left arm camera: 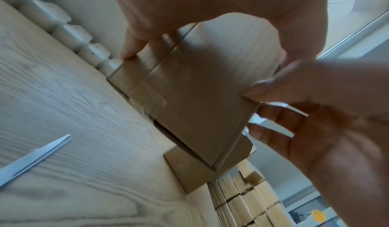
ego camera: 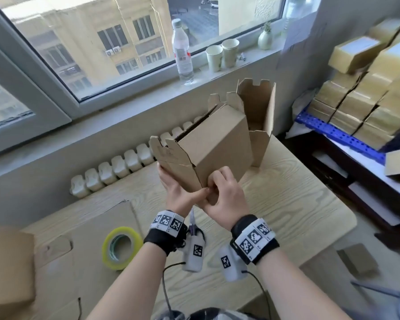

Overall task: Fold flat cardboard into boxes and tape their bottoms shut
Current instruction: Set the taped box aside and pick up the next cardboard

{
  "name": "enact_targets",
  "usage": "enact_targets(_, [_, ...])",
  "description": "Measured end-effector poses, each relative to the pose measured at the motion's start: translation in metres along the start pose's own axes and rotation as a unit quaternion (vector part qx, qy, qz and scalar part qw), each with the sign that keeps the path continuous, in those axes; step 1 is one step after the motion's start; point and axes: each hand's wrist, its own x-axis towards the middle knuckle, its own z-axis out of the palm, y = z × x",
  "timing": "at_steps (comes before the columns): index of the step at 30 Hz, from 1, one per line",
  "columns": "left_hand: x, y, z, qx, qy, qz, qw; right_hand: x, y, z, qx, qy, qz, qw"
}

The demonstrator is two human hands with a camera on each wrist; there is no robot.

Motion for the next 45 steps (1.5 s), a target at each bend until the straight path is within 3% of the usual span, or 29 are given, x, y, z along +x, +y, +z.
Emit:
enact_targets(3, [0.004,0.0,-0.006,-0.025,0.044,0.007,0.999,0.017,0.008,-0.015,0.034,-0.026,0.015,0.999])
enact_targets(8, [0.015,0.001,-0.024,-0.034,0.068,0.012,0.997,0.078,0.053,-0.042,-0.076,0.118,0.119,0.983])
enact_targets(12, [0.021,0.0,-0.034,-0.017,0.085,0.003,0.996,0.123,0.086,-0.053,-0.176,0.055,0.264,0.947])
enact_targets(15, [0.022,-0.004,-0.038,-0.005,0.108,-0.007,0.994,0.138,0.103,-0.048,-0.212,-0.008,0.317,0.925])
enact_targets(19, [0.027,-0.01,-0.044,-0.005,0.114,-0.006,0.993,0.152,0.103,-0.036,-0.164,0.005,0.305,0.938])
enact_targets(27, [0.042,-0.011,-0.073,-0.016,0.144,0.001,0.989,0.191,0.067,0.016,-0.105,-0.04,0.229,0.967])
enact_targets(35, [0.034,-0.013,-0.096,-0.032,0.086,0.012,0.996,0.195,0.051,0.02,-0.063,-0.077,0.196,0.975])
enact_targets(39, [0.016,-0.004,-0.083,-0.038,0.046,0.051,0.997,0.174,0.035,0.007,0.039,-0.015,0.172,0.984])
enact_targets(45, [0.0,0.01,-0.055,-0.047,-0.037,0.101,0.993,0.129,0.038,-0.032,0.085,0.167,0.191,0.964])
